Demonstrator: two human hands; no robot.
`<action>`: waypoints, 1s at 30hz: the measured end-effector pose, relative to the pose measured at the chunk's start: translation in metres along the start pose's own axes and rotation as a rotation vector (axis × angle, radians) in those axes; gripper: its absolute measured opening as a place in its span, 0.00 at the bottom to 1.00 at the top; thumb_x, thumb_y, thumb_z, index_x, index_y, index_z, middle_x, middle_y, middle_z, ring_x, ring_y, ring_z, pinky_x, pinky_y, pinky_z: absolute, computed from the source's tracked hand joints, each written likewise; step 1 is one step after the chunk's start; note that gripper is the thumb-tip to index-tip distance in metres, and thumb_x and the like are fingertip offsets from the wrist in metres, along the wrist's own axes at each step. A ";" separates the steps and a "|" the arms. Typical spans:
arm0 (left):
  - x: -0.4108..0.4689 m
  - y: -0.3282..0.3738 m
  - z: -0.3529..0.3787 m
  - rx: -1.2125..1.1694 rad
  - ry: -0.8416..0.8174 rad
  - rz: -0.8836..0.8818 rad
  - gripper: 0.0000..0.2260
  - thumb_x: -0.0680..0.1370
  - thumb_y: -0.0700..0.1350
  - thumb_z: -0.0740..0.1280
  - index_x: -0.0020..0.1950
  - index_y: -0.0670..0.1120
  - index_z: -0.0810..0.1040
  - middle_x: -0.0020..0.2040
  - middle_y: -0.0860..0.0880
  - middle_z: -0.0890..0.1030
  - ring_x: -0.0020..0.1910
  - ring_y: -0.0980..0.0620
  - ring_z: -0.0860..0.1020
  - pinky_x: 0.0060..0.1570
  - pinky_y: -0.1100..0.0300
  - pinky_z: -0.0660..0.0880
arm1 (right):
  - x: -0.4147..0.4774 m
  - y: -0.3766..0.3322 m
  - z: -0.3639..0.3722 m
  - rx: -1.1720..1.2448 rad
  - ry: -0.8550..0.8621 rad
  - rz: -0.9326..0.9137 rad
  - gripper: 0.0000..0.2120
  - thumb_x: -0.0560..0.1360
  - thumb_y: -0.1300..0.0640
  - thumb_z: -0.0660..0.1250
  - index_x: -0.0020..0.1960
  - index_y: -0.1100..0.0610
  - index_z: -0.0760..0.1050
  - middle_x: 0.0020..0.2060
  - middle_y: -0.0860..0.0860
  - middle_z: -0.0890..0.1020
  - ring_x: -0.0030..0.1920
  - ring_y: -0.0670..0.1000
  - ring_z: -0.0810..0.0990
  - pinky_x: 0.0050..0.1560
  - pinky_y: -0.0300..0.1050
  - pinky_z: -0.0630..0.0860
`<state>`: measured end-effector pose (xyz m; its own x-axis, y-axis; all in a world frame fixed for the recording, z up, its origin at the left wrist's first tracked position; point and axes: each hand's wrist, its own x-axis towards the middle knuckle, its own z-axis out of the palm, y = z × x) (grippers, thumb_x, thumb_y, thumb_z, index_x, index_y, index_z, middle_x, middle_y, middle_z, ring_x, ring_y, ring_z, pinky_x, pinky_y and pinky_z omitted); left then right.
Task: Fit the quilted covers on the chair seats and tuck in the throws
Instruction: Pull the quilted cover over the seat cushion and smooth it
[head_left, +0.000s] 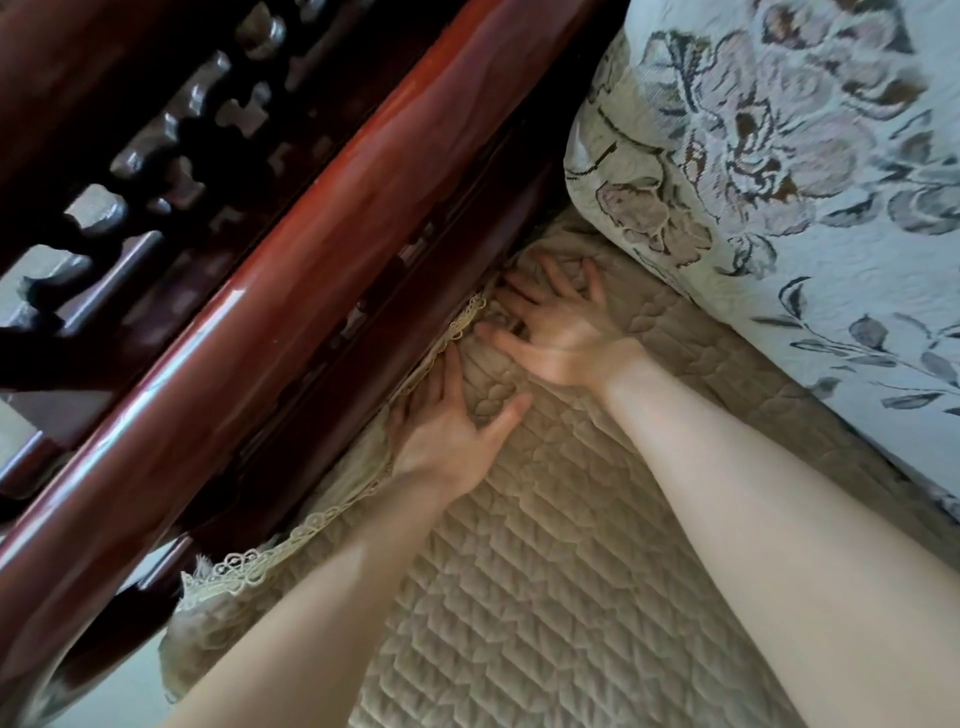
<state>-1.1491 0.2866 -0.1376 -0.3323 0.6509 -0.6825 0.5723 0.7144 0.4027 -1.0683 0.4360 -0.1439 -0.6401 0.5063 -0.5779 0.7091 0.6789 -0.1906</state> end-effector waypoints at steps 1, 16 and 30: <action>0.005 0.000 0.000 -0.002 -0.005 -0.011 0.45 0.72 0.74 0.53 0.79 0.51 0.39 0.80 0.52 0.47 0.78 0.52 0.48 0.76 0.49 0.44 | 0.003 -0.002 0.000 -0.010 -0.013 0.007 0.31 0.79 0.33 0.44 0.77 0.44 0.56 0.78 0.43 0.54 0.78 0.51 0.39 0.71 0.64 0.32; -0.055 -0.035 0.016 0.022 0.177 0.053 0.52 0.68 0.77 0.53 0.79 0.46 0.37 0.80 0.49 0.42 0.78 0.53 0.42 0.77 0.54 0.45 | -0.025 -0.009 -0.002 0.056 0.039 -0.108 0.28 0.80 0.35 0.50 0.77 0.44 0.57 0.77 0.40 0.55 0.78 0.46 0.46 0.73 0.62 0.32; -0.045 -0.047 0.017 0.055 0.198 0.107 0.55 0.64 0.80 0.52 0.79 0.45 0.46 0.79 0.46 0.52 0.78 0.49 0.51 0.75 0.55 0.49 | -0.027 -0.024 0.004 0.058 0.146 -0.036 0.30 0.78 0.32 0.49 0.76 0.44 0.60 0.78 0.45 0.54 0.78 0.49 0.41 0.69 0.64 0.28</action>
<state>-1.1486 0.2192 -0.1357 -0.4050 0.7636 -0.5029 0.6501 0.6272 0.4289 -1.0665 0.4034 -0.1269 -0.6987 0.5571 -0.4488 0.6980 0.6684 -0.2570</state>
